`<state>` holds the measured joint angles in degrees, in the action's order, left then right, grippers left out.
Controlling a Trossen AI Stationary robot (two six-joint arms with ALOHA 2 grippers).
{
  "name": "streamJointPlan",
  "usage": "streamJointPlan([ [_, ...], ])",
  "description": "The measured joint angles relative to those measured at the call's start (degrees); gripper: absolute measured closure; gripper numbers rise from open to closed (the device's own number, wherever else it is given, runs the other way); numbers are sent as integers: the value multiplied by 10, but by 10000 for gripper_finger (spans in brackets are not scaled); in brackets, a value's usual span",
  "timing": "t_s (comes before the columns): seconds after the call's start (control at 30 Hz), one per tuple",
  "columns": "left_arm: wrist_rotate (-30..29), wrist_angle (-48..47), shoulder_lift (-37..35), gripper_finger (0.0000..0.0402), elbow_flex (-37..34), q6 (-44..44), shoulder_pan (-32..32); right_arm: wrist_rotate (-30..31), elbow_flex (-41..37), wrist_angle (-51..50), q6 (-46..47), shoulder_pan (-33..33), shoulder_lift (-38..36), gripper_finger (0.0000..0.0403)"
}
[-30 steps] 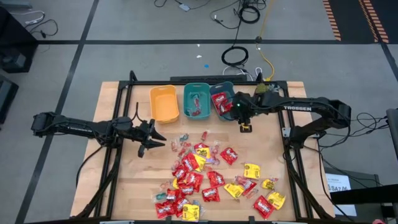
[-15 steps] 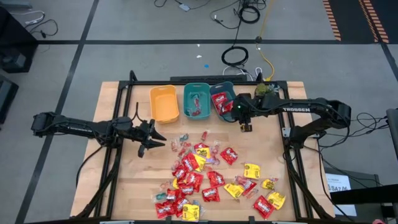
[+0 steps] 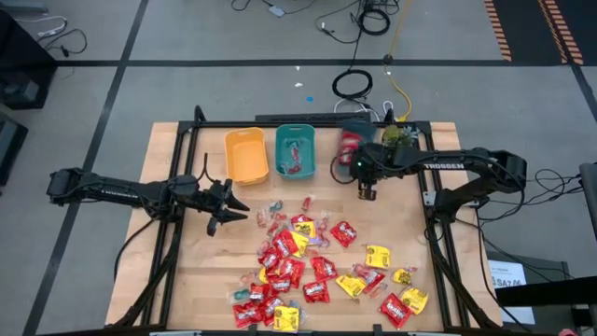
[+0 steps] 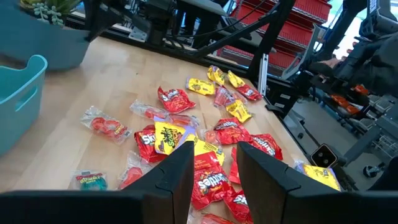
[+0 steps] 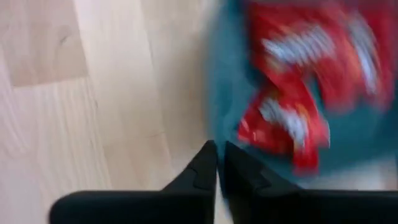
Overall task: Sort candy
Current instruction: Adjust the blue bin
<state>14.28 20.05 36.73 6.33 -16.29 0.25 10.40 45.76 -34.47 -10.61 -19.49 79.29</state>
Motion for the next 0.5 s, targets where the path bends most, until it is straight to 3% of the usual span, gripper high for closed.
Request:
streamJointPlan([
  [0.17,0,0,0,272,0,-1,0,0,0,-1,56,1,0,396],
  [0.5,0,0,0,272,0,-1,0,-1,28,2,-58,31,1,401],
])
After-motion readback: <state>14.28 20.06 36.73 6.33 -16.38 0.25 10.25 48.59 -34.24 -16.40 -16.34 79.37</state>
